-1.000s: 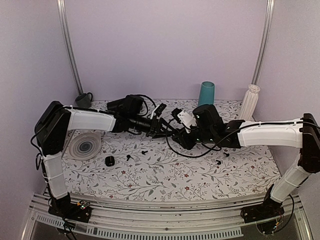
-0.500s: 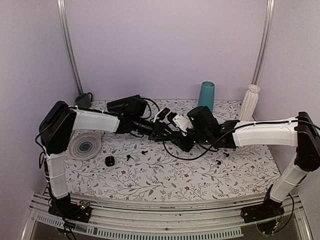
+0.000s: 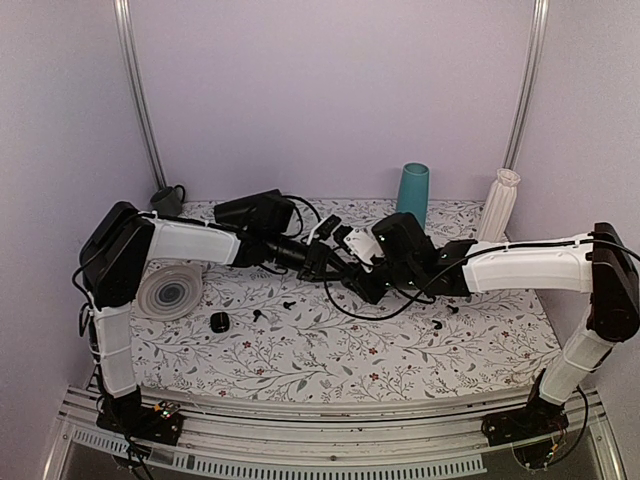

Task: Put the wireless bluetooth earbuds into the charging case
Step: Pass from the right arm to the left, then open the charging case.

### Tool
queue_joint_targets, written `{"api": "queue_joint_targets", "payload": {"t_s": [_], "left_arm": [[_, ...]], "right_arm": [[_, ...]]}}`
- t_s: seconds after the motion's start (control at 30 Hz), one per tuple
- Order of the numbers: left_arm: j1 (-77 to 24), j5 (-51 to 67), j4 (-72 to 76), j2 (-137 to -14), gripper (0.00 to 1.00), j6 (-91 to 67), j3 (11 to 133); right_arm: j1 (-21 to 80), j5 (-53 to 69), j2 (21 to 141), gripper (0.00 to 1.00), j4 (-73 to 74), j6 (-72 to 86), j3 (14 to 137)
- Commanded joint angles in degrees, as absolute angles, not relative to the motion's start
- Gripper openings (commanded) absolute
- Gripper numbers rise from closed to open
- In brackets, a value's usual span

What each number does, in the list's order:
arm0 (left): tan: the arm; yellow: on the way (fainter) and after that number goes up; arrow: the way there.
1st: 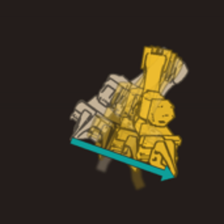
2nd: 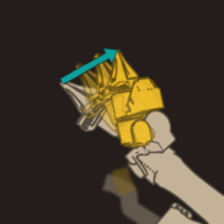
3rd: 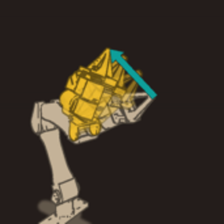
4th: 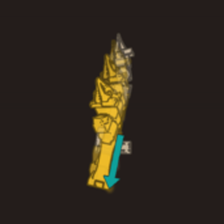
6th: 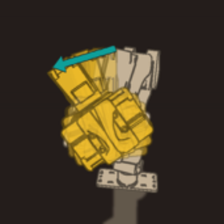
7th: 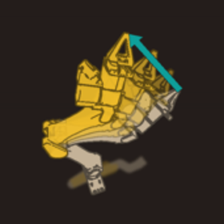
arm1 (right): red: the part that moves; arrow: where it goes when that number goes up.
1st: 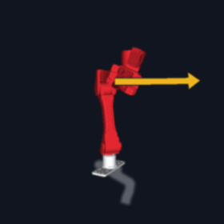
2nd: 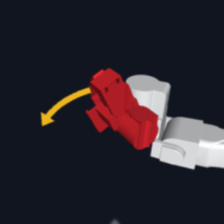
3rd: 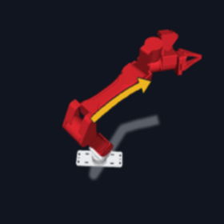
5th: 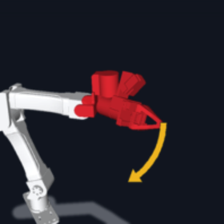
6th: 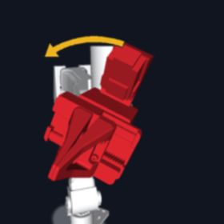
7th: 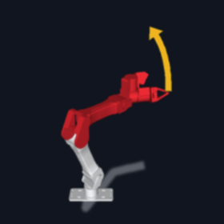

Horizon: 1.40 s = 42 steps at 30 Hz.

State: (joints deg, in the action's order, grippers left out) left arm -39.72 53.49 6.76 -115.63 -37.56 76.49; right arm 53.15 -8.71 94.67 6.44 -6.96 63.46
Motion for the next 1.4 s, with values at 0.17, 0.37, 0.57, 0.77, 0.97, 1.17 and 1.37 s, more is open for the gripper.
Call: {"api": "queue_joint_targets", "payload": {"t_s": [0.17,0.37,0.57,0.77,0.97,1.17,1.37], "left_arm": [[-40.5,54.2,13.2,-113.5,0.00,-38.9,75.4],[-38.1,51.7,23.9,-107.4,0.00,-40.5,70.4],[-36.5,50.1,27.9,-102.8,0.00,-36.9,67.6],[-36.6,49.0,30.6,-98.6,0.00,-32.1,65.6],[-37.6,48.3,33.5,-93.6,0.00,-26.0,62.8],[-39.4,47.7,35.7,-89.9,0.00,-21.0,60.4],[-40.1,49.2,36.0,-89.8,0.00,-20.3,60.6]], "right_arm": [[53.2,-10.5,94.6,0.66,3.9,-5.6,64.5],[50.4,-4.7,89.3,0.82,1.9,-1.1,60.3],[47.3,5.1,82.4,0.85,-1.4,5.3,56.2],[46.0,14.5,77.3,0.85,-6.8,11.7,54.4],[44.2,23.8,76.3,0.85,-12.1,19.3,55.7],[44.2,27.5,77.9,0.84,-14.3,22.7,58.9],[44.3,27.8,78.9,0.83,-14.6,23.6,60.8]]}}
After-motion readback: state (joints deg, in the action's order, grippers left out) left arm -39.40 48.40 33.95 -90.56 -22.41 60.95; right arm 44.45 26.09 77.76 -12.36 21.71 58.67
